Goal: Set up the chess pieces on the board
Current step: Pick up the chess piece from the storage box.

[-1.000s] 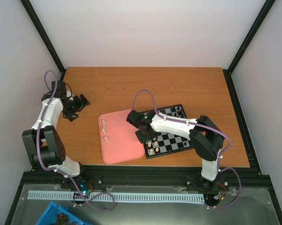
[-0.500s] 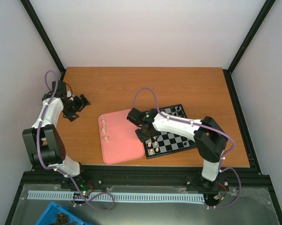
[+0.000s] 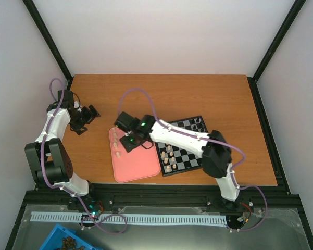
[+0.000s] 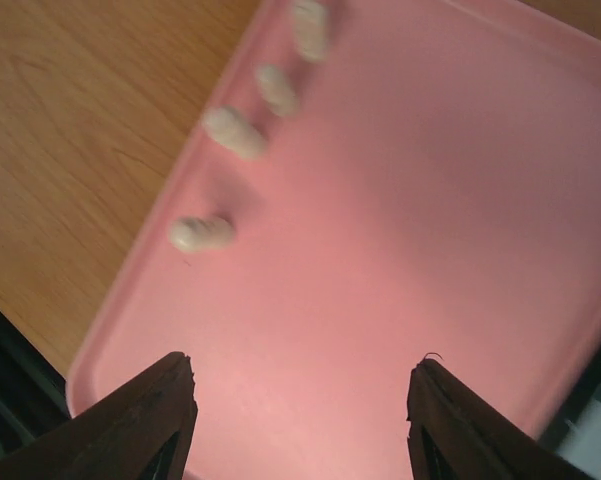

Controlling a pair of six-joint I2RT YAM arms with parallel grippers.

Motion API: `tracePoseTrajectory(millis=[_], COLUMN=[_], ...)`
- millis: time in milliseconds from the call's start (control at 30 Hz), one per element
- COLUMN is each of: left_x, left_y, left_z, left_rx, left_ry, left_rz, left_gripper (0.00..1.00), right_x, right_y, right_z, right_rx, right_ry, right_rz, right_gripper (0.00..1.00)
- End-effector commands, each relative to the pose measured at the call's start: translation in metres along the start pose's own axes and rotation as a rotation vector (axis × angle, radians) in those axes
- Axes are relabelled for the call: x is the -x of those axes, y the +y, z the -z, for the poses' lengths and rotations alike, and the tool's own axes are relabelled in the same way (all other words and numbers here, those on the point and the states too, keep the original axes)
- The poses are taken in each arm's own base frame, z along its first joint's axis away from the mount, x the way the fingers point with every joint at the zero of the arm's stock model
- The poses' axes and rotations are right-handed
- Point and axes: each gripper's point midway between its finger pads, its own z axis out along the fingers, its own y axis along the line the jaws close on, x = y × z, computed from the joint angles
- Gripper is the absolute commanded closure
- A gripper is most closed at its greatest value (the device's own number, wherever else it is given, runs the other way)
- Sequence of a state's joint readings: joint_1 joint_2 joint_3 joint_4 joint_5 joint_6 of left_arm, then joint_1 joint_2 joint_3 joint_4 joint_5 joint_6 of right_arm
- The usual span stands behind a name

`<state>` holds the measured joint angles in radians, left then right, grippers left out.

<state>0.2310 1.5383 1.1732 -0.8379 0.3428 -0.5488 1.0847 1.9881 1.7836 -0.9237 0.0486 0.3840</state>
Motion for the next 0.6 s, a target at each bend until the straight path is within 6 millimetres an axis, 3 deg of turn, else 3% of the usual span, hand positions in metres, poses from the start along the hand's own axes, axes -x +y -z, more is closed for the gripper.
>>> tracePoseTrajectory(millis=[0,267,467,567], left_x=[0.008,0.006,0.005,0.005], left_y=[-0.004,-0.003,-0.003,-0.003], left_z=[0.009,0.009,0.008,0.007], left_rx=[-0.003,-0.002,-0.006,-0.007], left_ry=[-0.033,-0.033,-0.030,-0.027], left_rz=[-0.024,-0.029,-0.026,-0.025], left_gripper=[0.00,0.00,0.00,0.00], right_x=[0.008,0.017,0.008,0.004], right_y=[0.039,0.064,0.063,0.065], right_z=[-0.036,-0.071,-0.090,-0.097], right_rx=[0.069,0.133,0.127,0.139], right_ry=[0.040,0.087,0.128,0.145], right_rz=[0.073,0.107,0.101,0.098], right_gripper=[0.41,0.40,0.42,0.49])
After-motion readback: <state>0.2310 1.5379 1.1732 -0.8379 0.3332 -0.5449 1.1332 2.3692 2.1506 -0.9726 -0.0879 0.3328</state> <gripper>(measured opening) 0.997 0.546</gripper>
